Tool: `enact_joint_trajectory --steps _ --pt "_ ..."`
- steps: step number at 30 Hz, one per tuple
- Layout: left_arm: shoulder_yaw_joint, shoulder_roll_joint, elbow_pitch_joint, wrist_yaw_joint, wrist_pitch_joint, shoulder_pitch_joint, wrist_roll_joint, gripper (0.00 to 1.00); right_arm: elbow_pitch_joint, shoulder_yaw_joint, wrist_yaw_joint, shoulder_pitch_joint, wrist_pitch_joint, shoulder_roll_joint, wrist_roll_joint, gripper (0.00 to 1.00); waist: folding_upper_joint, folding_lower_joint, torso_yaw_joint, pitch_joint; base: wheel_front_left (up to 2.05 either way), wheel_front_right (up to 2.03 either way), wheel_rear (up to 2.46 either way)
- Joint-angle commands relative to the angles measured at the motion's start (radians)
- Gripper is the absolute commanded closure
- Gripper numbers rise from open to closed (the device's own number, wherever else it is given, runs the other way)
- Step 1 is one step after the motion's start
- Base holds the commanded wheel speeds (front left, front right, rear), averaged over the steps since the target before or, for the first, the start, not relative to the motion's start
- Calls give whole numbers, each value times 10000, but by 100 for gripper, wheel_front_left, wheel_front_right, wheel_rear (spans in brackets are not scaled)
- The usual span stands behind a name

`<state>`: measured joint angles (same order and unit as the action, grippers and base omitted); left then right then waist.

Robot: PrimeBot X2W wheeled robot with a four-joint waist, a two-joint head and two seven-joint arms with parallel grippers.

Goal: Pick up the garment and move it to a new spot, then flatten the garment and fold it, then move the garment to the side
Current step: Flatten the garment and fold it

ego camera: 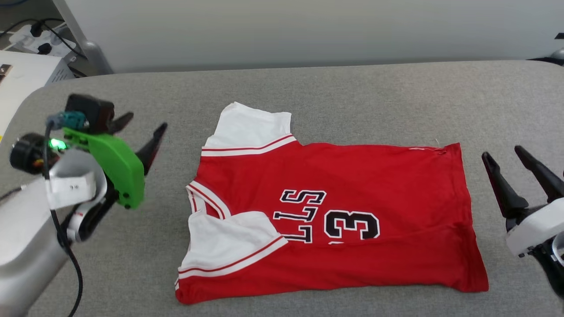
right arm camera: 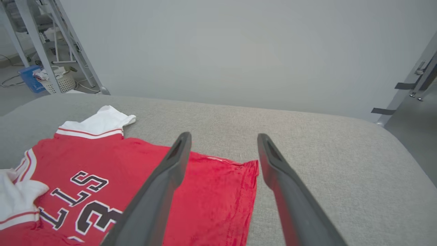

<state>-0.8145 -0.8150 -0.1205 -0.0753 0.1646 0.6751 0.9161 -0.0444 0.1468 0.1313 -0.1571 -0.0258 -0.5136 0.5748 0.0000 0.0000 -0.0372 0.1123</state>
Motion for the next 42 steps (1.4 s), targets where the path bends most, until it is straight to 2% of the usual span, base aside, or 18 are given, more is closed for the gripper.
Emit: enact_joint_trajectory --steps 1,4,8,12,17,22,25,35,36,37,42 --pt "101 142 -125 -70 -163 460 -257 0 284 -191 -6 -189 223 344 -312 0 0 0 -250 326 0 0 0" --pt "257 505 -540 25 -395 1452 -636 0 958 -552 -6 -255 571 987 -899 0 0 0 -495 835 0 0 0" --pt "291 973 -1401 374 -323 2842 -1011 0 1713 -937 -6 -418 1136 1655 -1485 0 0 0 -855 1642 0 0 0" --pt "-83 1284 -2492 1020 849 4226 -1202 0 2191 -1226 -6 -648 1565 2148 -1811 0 0 0 -1184 2504 0 0 0" --pt "-380 1930 -3824 1659 3235 5643 -414 0 2463 -1170 -6 -1067 1825 2312 -2107 0 0 0 -1521 3502 0 0 0" --pt "-858 2174 -4747 1922 5252 6560 14 0 2441 -1001 -6 -1510 1985 2338 -2183 0 0 0 -1778 4216 0 0 0" --pt "-1024 2246 -5273 1972 5846 6869 127 0 2298 -840 -6 -1756 2066 2340 -2161 0 0 0 -1918 4564 0 0 0" --pt "-1652 2341 -6217 2046 6499 6555 403 0 1699 -616 -6 -2185 2300 2193 -2058 0 0 0 -2032 4863 0 0 0" --pt "-1739 2320 -6226 2050 6556 6491 418 62 1649 -614 -6 -2205 2311 2173 -2043 0 0 0 -2018 4833 0 0 0" --pt "-1811 2301 -6189 2052 6543 6424 462 100 1600 -613 -6 -2243 2324 2142 -2023 0 0 0 -1994 4788 0 0 0" --pt "-2037 2151 -5754 2056 6036 6308 610 100 1565 -819 -6 -2599 2363 1784 -2121 0 0 0 -1758 4436 0 0 0"
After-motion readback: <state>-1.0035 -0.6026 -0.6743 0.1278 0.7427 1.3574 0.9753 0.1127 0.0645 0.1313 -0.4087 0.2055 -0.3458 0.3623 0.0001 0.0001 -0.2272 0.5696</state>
